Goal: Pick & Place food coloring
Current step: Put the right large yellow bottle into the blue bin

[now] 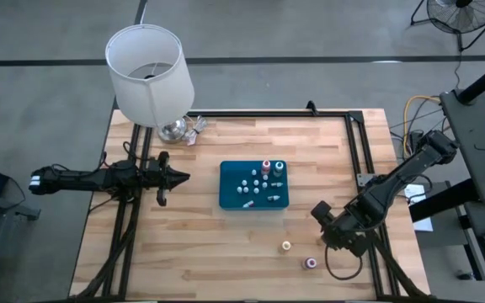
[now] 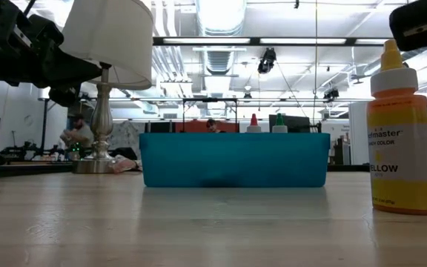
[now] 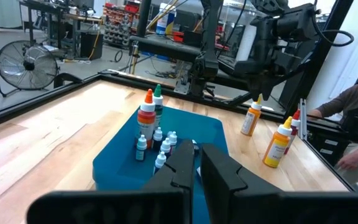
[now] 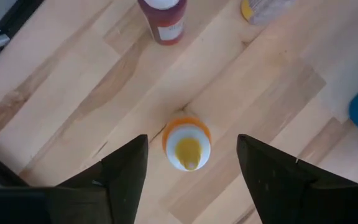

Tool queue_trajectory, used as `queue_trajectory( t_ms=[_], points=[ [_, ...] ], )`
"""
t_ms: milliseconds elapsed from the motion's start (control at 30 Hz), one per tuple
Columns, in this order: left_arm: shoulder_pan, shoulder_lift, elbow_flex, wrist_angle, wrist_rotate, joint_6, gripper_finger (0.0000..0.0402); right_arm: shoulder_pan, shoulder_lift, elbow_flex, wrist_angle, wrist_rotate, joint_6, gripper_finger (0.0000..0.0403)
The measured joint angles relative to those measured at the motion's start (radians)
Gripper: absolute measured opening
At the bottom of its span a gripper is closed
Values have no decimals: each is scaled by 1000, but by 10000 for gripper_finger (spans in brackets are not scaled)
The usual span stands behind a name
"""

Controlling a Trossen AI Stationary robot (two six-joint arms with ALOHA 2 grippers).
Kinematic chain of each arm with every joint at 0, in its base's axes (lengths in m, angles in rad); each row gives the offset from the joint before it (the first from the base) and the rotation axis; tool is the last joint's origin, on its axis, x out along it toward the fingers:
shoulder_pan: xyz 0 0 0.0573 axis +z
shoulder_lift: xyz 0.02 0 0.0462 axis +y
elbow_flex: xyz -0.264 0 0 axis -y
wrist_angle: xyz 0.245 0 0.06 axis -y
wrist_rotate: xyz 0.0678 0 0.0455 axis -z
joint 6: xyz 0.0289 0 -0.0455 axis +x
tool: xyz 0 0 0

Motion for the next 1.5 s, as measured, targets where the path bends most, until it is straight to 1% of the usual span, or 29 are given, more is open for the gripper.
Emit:
queue_trajectory(
  t_ms=[700, 800, 867, 1033, 1100, 1500],
  points=[
    [0, 0, 0, 0, 0, 0, 2, 0, 55, -43, 37, 3, 19, 224],
    [0, 0, 0, 0, 0, 0, 2, 0, 58, -45, 43, 3, 20, 211],
    [0, 0, 0, 0, 0, 0, 2, 0, 57, -45, 46, 4, 21, 194],
    [0, 0, 0, 0, 0, 0, 2, 0, 57, -44, 45, 6, 19, 126],
    [0, 0, 0, 0, 0, 0, 2, 0, 57, -44, 45, 5, 13, 105],
    [0, 0, 0, 0, 0, 0, 2, 0, 46, -45, 42, -8, 11, 104]
  ],
)
